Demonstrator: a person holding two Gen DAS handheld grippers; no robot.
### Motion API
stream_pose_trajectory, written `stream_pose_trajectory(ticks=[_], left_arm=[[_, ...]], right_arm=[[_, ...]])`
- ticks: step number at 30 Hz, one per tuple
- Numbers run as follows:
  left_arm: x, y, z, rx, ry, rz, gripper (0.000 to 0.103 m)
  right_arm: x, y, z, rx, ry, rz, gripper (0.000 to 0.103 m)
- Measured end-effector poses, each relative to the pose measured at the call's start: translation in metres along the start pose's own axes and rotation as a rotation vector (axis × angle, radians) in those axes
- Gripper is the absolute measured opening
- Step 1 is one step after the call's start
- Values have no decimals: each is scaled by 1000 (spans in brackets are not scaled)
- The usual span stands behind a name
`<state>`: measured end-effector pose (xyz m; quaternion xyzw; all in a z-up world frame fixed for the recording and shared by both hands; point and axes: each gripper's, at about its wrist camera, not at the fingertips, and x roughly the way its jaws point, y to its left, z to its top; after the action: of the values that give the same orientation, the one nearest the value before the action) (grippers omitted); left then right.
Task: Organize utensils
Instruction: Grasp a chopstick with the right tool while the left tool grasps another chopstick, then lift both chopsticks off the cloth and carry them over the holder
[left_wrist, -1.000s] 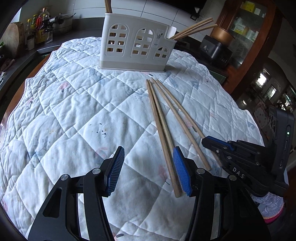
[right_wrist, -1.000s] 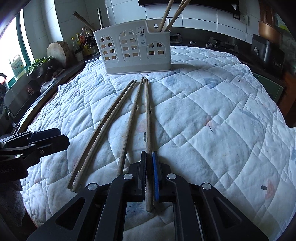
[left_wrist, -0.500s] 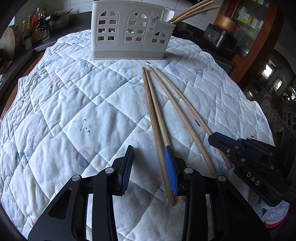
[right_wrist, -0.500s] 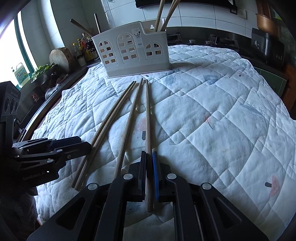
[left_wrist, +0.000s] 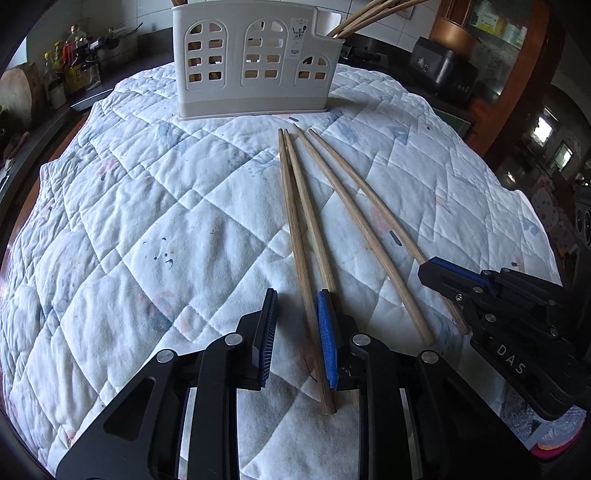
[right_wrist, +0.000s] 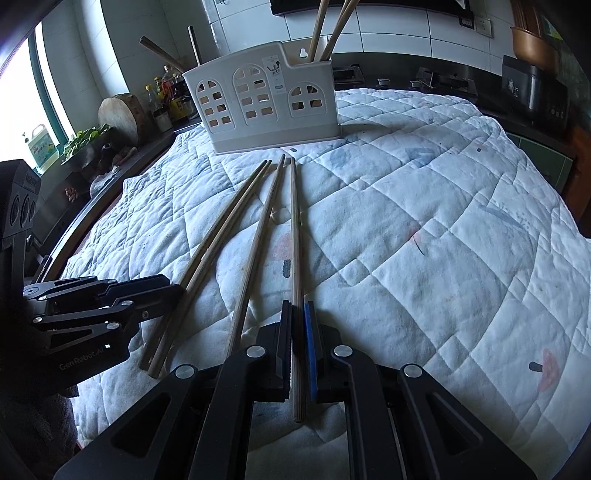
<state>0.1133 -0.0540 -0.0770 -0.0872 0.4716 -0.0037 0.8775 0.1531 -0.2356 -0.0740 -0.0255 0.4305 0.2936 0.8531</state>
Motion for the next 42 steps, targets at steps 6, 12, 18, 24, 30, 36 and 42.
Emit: stream_pose_trajectory(ticks=[6,12,18,24,30,36,42], left_arm=[[3,-1,3,29,-4,18,14],[1,9,5,24,-5,-22,6],[2,0,-1,63,-6,-6,7],[1,2,-1,70,-12,-11,7],[-18,10,5,65,-75,-6,5],[-53,23,18,61,-177,-24,5],[-81,31,34,46,-261,-80,5]], right_arm=[[0,0,0,-1,0,-1,7],[0,1,0,-5,0,-6,7],[0,1,0,-6,0,-8,7],[0,1,0,-7,-3,-11,7],[-11,1,3,-8,-36,-26,7],[-37,4,19,-11,-115,-32,7],[-65,10,44,-23,-205,-33,7]])
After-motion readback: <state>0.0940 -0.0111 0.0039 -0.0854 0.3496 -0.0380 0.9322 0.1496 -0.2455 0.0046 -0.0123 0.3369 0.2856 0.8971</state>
